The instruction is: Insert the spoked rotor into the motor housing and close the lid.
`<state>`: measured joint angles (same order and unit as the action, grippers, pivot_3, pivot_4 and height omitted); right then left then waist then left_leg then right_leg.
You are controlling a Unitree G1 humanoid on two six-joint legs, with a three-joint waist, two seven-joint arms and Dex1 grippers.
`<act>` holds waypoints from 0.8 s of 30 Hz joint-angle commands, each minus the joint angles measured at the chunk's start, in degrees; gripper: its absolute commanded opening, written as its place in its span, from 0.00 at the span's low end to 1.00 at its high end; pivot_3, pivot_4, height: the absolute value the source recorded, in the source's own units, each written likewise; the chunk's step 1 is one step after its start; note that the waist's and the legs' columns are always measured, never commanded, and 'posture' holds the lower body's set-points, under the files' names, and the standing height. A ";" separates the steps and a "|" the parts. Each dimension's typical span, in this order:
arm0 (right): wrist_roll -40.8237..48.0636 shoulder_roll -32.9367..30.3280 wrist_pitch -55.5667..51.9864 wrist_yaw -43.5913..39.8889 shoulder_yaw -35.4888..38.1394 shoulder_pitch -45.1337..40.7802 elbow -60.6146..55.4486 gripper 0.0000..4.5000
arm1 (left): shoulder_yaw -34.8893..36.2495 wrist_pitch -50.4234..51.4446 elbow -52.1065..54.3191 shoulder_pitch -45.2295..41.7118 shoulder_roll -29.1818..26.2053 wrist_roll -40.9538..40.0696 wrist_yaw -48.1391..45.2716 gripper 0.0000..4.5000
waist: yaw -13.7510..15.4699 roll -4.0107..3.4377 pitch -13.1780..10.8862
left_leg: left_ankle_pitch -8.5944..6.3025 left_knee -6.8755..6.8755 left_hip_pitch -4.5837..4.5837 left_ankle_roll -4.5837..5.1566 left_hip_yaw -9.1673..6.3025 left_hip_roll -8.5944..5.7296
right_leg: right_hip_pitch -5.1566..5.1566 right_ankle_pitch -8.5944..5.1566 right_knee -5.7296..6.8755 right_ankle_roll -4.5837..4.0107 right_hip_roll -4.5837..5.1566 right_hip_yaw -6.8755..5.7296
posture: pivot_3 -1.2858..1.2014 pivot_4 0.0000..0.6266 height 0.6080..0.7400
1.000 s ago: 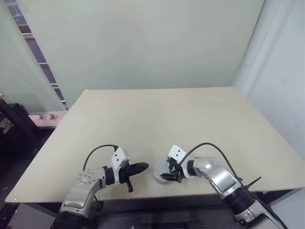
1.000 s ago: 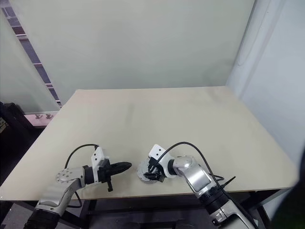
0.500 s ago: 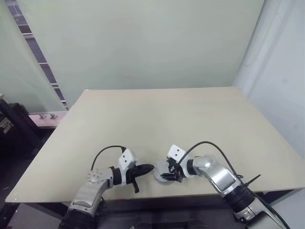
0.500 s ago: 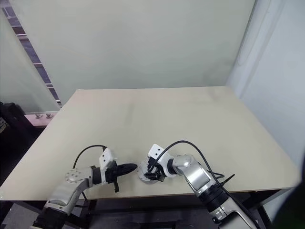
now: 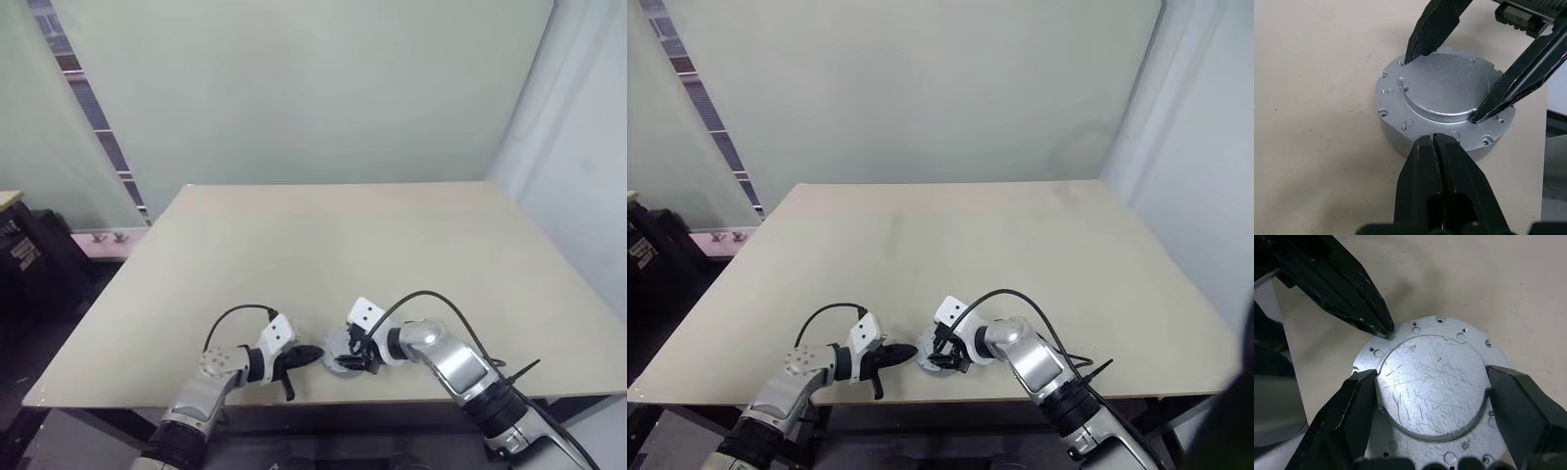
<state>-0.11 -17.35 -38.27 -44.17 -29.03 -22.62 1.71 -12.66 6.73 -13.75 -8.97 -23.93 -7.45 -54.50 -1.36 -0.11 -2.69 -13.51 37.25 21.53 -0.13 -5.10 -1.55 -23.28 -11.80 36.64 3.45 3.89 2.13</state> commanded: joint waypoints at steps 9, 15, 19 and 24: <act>4.15 -0.33 -4.55 -2.47 3.09 0.48 -4.55 0.99 | -1.72 -0.08 -0.89 -0.93 0.85 1.67 0.86 0.00 | 0.10 0.01 0.01 | 0.01 0.02 0.02 0.01 -0.01 0.00 | -0.02 0.00 0.01 0.00 0.00 0.00 | 0.52 0.00 1.00; 7.67 -0.01 -6.97 -2.39 6.69 -0.14 -6.21 0.99 | -1.81 -0.20 -0.95 -0.91 0.87 1.61 0.91 0.00 | 0.12 0.01 0.00 | 0.01 0.00 0.07 0.02 -0.02 0.00 | -0.06 0.00 0.01 0.00 0.00 -0.01 | 0.52 0.00 1.00; 7.85 -0.27 -6.48 -1.56 6.96 -0.27 -5.81 0.99 | -1.90 -0.17 -0.91 -1.02 0.97 1.57 0.86 0.00 | 0.12 0.01 0.00 | 0.01 0.00 0.07 0.02 -0.03 0.01 | -0.06 0.00 0.01 0.00 -0.01 -0.02 | 0.52 0.00 1.00; 8.18 0.49 -6.81 0.25 7.89 -0.06 -5.14 0.99 | -2.02 -0.02 -0.71 -1.09 1.12 1.49 0.69 0.00 | 0.12 0.01 0.00 | 0.00 0.02 0.07 0.01 0.01 0.01 | -0.07 0.00 -0.01 0.00 0.01 0.00 | 0.52 0.00 1.00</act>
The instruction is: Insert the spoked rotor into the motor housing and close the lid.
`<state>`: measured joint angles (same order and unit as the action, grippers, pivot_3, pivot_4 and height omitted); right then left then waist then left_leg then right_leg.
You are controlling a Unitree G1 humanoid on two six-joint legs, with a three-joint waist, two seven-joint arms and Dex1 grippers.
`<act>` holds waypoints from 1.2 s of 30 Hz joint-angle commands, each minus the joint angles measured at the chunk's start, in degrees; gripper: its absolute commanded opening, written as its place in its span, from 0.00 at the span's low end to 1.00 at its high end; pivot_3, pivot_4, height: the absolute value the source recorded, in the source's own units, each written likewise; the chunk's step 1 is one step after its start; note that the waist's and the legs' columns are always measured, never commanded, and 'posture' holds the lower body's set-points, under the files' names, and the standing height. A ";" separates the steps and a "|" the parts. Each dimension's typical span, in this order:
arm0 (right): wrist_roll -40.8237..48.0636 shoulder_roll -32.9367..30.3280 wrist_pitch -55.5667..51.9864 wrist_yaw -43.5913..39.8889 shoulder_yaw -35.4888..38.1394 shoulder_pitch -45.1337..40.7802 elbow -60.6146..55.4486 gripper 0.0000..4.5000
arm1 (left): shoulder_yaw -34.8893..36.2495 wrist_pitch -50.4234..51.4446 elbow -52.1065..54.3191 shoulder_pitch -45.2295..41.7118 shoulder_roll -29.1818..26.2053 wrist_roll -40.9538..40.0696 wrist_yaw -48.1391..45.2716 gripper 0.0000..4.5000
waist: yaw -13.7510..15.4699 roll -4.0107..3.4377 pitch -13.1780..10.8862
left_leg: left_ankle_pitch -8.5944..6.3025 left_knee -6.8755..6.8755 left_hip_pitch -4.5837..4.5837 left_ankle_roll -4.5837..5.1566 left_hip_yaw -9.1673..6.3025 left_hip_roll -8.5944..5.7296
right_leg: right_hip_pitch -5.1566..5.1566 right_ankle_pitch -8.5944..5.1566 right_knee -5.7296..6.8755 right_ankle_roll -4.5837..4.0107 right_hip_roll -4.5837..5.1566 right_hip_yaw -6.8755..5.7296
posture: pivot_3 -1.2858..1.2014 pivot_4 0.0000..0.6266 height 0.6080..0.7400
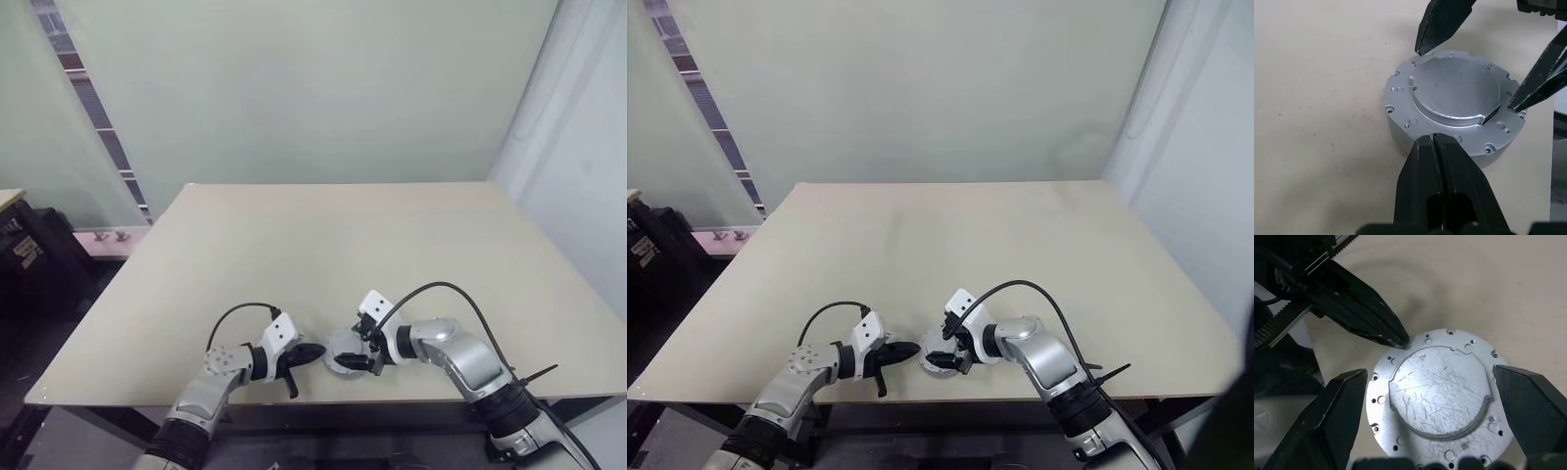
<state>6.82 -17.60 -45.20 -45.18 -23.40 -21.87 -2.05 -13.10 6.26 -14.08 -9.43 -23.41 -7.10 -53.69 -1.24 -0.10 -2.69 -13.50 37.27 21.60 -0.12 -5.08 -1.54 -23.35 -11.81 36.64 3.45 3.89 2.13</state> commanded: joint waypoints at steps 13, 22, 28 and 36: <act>14.74 6.99 -24.56 11.07 27.94 -3.67 7.90 0.99 | -2.03 0.48 -0.26 -0.68 0.87 0.97 -0.60 0.00 | 0.17 -0.02 -0.01 | 0.01 -0.04 0.02 0.01 -0.03 -0.01 | -0.01 0.00 0.01 0.00 -0.01 0.00 | 0.52 0.00 1.00; 22.02 11.74 -40.53 14.93 41.91 -5.39 15.46 0.99 | -2.13 0.19 -0.51 -0.75 1.11 0.99 -0.70 0.00 | 0.17 -0.07 -0.01 | 0.01 -0.04 0.03 0.03 0.03 -0.04 | -0.01 0.00 0.00 0.00 0.00 0.05 | 0.52 0.00 1.00; 23.32 13.94 -43.27 16.90 45.77 -5.55 17.42 0.99 | -2.12 0.14 -0.34 -0.73 0.96 0.99 -0.84 0.00 | 0.17 -0.11 0.00 | 0.01 -0.05 0.03 0.03 0.03 -0.03 | -0.02 0.00 0.00 0.00 0.00 0.04 | 0.52 0.00 1.00; 23.88 17.53 -43.22 18.61 47.31 -5.40 17.71 0.99 | -2.10 0.24 -0.06 -0.76 0.78 0.98 -0.94 0.00 | -0.15 -0.16 0.00 | 0.01 -0.07 0.04 0.02 0.05 -0.01 | -0.05 0.00 0.00 0.00 -0.01 0.04 | 0.52 0.00 1.00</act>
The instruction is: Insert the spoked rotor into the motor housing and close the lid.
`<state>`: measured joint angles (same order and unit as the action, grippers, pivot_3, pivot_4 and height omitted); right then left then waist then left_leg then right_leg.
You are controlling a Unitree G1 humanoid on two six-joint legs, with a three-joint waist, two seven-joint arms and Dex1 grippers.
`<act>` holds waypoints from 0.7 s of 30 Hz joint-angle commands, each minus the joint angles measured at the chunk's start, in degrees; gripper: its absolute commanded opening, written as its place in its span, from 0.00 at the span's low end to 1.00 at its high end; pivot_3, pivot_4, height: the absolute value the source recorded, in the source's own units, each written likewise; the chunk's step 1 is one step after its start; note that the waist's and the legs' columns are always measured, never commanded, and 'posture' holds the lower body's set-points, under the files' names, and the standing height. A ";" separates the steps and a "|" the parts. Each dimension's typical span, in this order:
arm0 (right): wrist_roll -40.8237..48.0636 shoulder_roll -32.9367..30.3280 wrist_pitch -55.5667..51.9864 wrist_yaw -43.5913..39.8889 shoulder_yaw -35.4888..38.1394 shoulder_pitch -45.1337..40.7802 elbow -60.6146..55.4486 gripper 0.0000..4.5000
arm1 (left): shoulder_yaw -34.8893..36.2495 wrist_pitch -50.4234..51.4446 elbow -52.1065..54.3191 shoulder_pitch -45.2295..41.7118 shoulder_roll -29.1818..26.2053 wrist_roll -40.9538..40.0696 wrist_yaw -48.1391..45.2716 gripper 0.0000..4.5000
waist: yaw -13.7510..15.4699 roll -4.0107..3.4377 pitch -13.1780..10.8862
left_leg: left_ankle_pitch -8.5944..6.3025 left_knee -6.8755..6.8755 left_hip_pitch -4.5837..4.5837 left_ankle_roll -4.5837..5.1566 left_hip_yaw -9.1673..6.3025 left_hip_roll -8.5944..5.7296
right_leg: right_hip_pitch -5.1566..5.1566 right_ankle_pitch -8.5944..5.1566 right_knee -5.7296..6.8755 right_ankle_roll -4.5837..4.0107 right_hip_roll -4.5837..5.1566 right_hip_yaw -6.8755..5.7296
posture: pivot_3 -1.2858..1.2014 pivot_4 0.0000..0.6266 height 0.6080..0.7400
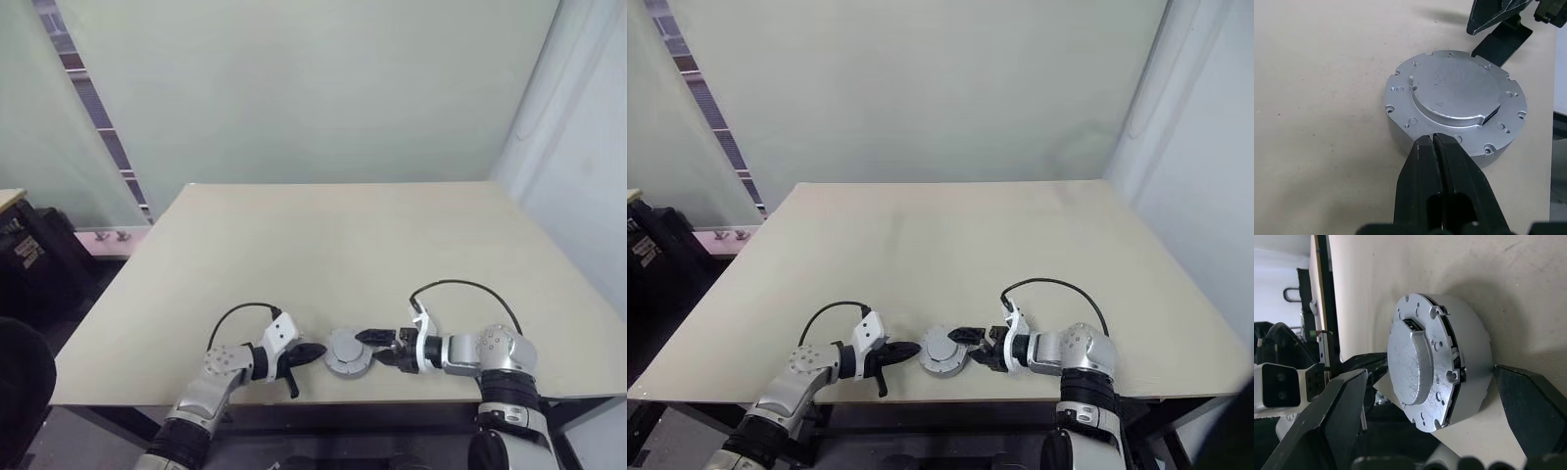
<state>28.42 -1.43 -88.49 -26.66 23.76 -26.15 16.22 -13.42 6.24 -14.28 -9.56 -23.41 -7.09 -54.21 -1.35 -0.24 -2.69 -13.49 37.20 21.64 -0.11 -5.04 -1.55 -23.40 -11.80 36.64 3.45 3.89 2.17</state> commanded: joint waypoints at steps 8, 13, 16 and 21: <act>2.89 3.93 0.06 1.49 1.23 -0.93 -0.63 0.99 | -1.66 0.27 0.22 -0.59 0.80 1.00 -0.25 0.00 | -0.17 -0.05 -0.01 | 0.00 -0.01 0.02 0.00 0.00 0.02 | -0.03 0.00 0.00 0.00 -0.01 -0.01 | 0.52 0.00 1.00; 2.41 4.31 0.84 3.23 3.76 -1.53 0.78 0.86 | -1.62 0.25 0.17 -0.68 0.87 1.07 -0.15 0.00 | -0.19 -0.08 -0.02 | -0.01 -0.02 0.02 -0.01 0.00 0.02 | -0.04 0.00 -0.01 0.00 0.00 -0.01 | 0.52 0.00 1.00; 2.67 4.05 0.72 3.61 4.12 -1.57 1.11 0.63 | -1.57 0.16 0.08 -0.77 0.96 1.11 -0.08 0.00 | -0.20 -0.13 -0.06 | -0.01 -0.02 0.04 -0.01 0.01 0.02 | -0.05 0.00 -0.01 0.00 0.00 0.00 | 0.52 0.00 1.00; 3.14 3.95 0.37 4.26 3.96 -1.03 0.90 0.30 | -1.29 -0.28 -0.18 -0.80 1.31 1.24 -0.17 0.00 | -0.45 -0.23 0.00 | -0.01 -0.07 0.02 -0.01 0.00 0.04 | -0.06 0.00 -0.02 0.00 -0.01 -0.02 | 0.52 0.00 1.00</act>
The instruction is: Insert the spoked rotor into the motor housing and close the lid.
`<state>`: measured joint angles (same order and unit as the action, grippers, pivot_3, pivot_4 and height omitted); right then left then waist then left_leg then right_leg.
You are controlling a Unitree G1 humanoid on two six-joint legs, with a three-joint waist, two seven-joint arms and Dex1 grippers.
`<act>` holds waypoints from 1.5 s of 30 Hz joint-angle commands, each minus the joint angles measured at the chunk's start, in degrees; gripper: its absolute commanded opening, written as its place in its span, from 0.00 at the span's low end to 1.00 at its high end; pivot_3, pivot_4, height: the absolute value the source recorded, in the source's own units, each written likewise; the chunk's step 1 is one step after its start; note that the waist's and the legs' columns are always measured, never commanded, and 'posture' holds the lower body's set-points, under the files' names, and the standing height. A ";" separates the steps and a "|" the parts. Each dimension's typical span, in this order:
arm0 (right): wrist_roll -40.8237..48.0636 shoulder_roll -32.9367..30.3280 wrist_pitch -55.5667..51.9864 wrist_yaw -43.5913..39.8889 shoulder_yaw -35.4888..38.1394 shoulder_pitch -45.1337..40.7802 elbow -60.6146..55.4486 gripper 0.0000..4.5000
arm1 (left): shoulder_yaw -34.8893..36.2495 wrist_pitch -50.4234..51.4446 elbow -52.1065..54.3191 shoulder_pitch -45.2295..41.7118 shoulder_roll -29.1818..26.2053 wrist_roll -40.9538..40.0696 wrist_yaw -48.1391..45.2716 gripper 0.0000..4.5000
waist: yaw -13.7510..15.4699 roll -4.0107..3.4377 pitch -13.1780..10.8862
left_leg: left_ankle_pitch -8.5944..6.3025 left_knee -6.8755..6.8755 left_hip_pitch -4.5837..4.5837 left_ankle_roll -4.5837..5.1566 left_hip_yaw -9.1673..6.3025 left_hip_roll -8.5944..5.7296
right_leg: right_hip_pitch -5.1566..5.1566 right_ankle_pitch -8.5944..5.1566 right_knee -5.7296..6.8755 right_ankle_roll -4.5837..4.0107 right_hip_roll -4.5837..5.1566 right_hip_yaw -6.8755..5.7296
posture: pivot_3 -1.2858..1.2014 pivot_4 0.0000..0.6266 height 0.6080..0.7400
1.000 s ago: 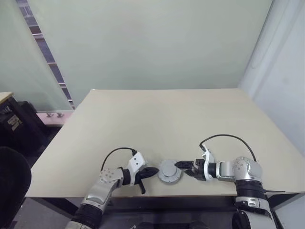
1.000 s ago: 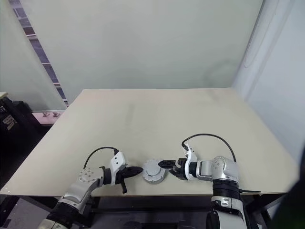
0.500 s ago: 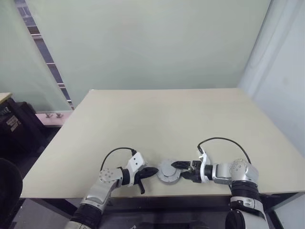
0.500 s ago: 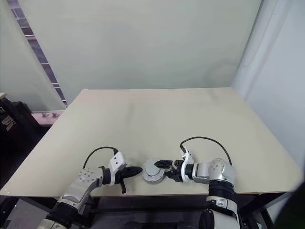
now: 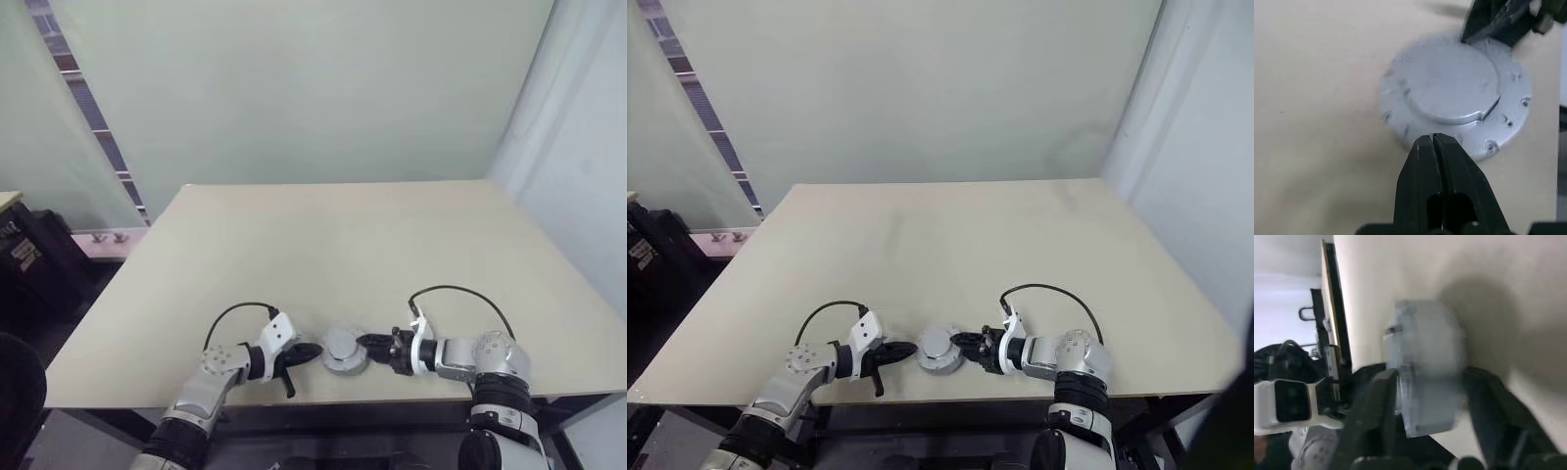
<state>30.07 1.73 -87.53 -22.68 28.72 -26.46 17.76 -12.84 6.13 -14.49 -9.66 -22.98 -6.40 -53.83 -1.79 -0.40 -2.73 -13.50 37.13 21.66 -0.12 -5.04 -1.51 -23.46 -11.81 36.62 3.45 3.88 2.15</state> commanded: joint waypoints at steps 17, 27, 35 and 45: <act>1.92 0.03 0.46 2.22 -2.63 0.58 -0.92 0.28 | 4.56 7.72 2.03 -2.40 0.78 -3.98 0.65 0.44 | -0.81 -0.18 0.03 | 0.00 -0.15 0.00 0.01 0.00 0.01 | 0.01 0.00 -0.02 0.00 -0.01 0.00 | 0.52 0.00 1.00; 2.60 -0.01 1.68 2.48 -3.13 0.95 -0.62 0.28 | 10.89 13.66 5.24 -0.84 -1.97 -10.58 -0.47 1.00 | -1.18 -0.20 0.00 | 0.00 -0.30 0.02 0.02 0.00 0.06 | -0.08 0.00 -0.03 0.00 -0.04 0.00 | 0.52 0.00 1.00; 5.22 1.29 2.87 1.88 -1.21 1.27 -0.48 0.28 | 24.17 28.29 8.10 2.33 3.15 -27.88 5.64 1.00 | -1.37 -0.18 -0.04 | 0.00 -0.30 0.03 0.02 -0.03 0.08 | -0.08 0.00 -0.06 0.00 -0.04 -0.02 | 0.52 0.00 1.00; 9.91 5.32 2.94 2.33 4.51 1.34 -2.54 0.27 | 34.06 42.07 10.60 5.66 9.24 -42.83 15.46 1.00 | -2.18 -0.01 -0.36 | -0.01 -0.30 0.09 0.00 -0.09 0.11 | -0.11 0.00 -0.07 0.00 -0.06 -0.06 | 0.52 0.00 1.00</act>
<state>36.04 6.19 -84.64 -19.65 32.27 -23.89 17.53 19.30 47.14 -6.46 -3.57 -14.07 -46.23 -39.66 -3.97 -0.41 -3.08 -13.51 36.83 21.76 -0.12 -5.14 -1.41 -23.58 -11.81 36.54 3.46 3.82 2.09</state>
